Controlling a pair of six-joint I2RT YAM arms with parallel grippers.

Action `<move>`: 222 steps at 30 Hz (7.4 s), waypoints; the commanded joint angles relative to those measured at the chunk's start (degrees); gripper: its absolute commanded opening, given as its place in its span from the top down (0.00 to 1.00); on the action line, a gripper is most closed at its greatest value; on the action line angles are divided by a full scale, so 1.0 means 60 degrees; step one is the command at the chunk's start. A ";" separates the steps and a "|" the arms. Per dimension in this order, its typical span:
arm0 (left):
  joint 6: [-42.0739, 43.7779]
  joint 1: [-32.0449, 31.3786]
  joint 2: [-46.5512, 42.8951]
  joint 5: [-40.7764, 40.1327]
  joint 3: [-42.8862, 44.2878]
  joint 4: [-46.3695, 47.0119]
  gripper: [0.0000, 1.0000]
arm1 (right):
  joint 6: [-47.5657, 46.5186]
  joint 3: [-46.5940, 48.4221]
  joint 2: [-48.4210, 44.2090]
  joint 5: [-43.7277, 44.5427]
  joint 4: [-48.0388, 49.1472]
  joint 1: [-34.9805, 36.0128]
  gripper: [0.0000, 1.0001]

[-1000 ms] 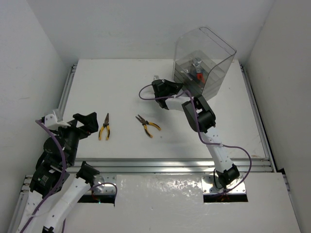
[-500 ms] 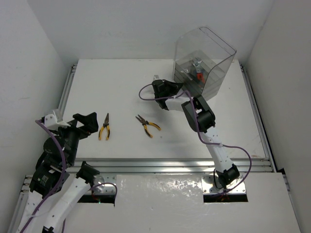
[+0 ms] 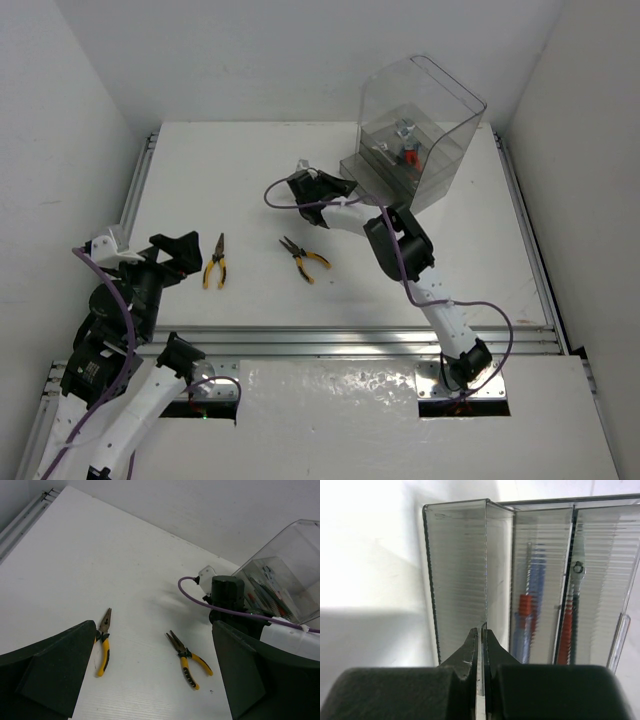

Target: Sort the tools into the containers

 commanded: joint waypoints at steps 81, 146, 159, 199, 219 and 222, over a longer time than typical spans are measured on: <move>-0.0045 -0.0092 -0.0288 -0.0470 0.0024 0.0204 0.00 | 0.3332 -0.1052 -0.5668 -0.6373 -0.3635 0.0465 1.00; 0.0702 0.3790 1.5662 0.3763 0.3554 -0.0382 0.53 | 0.8193 -0.7584 -1.1554 -1.4498 -0.3487 -0.0767 0.01; 0.0819 0.3629 1.5811 0.4686 0.3159 0.0072 1.00 | 0.8661 -0.8521 -1.1980 -1.5699 -0.2359 -0.0752 0.01; -0.2504 0.1739 0.9587 0.8245 -0.0444 0.4523 1.00 | 1.2235 -0.7466 -0.4772 -1.5963 0.6267 0.1255 0.64; 0.0566 0.1754 0.5839 0.2035 0.1582 0.0437 0.00 | 0.6000 -0.4687 -0.7780 -0.9830 -0.4169 -0.0912 1.00; 0.0601 0.1696 0.5310 0.1655 0.0291 0.0847 0.00 | 0.4446 -0.3559 -0.6841 -0.8510 -0.4788 -0.1439 1.00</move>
